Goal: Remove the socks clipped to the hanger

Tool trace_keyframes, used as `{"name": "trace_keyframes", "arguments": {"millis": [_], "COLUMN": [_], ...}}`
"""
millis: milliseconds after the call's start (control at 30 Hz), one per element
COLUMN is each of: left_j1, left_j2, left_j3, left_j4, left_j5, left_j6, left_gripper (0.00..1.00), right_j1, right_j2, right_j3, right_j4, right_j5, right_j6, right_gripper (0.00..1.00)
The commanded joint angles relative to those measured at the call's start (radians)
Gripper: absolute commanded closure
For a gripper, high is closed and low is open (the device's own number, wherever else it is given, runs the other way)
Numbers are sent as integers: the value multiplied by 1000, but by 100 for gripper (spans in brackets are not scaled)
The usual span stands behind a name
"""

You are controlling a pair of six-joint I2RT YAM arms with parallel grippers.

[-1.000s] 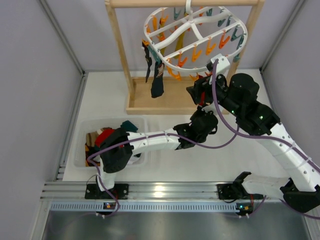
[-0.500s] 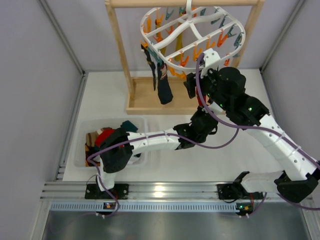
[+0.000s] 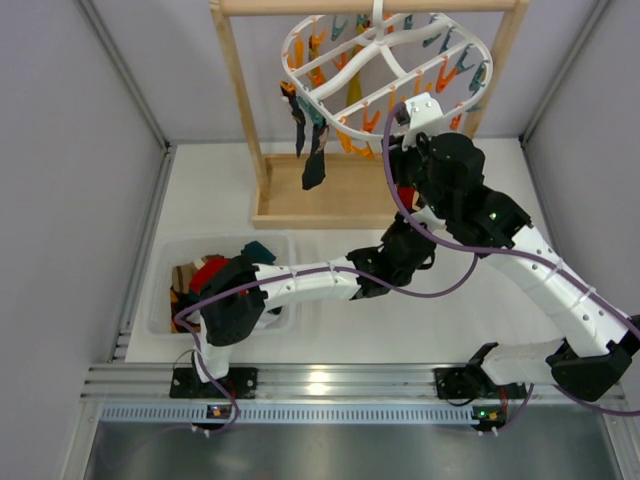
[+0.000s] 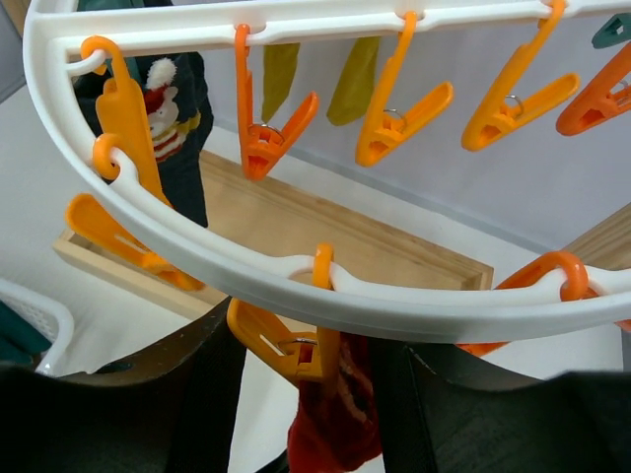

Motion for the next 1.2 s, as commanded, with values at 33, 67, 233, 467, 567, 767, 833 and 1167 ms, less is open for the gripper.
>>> {"name": "trace_keyframes", "arguments": {"millis": [33,67,233,467,567,767,833,1167], "left_j1": [0,0,0,9,21,41,41,156], "left_j2": [-36,-33,-27,-35,-55,-93,-128,-468], "left_j3": [-6,-4,-6,-34,-79,-139,-162,-351], "left_j4": [14,12,12,8,-9,-29,-43,-423], "left_j5": [14,17,19,25,57,62,51,17], "left_j6": [-7,-9,-10,-27,-92,-136,-150,-485], "left_gripper": [100,100,100,100,100,100,100,100], "right_j1": [23,23,29,34,32,31,31,-64], "right_j2": [-3,-1,-3,-47,-58,-87,-87,-156], "right_j3": [29,30,26,-10,-24,-54,-56,-134], "right_j4": [144,147,161,184,187,205,188,110], "right_j5": [23,23,31,18,23,14,15,5], "right_j6": [-37,-42,-48,-29,-28,-6,-9,23], "right_gripper": [54,54,71,88,89,100,100,97]}}
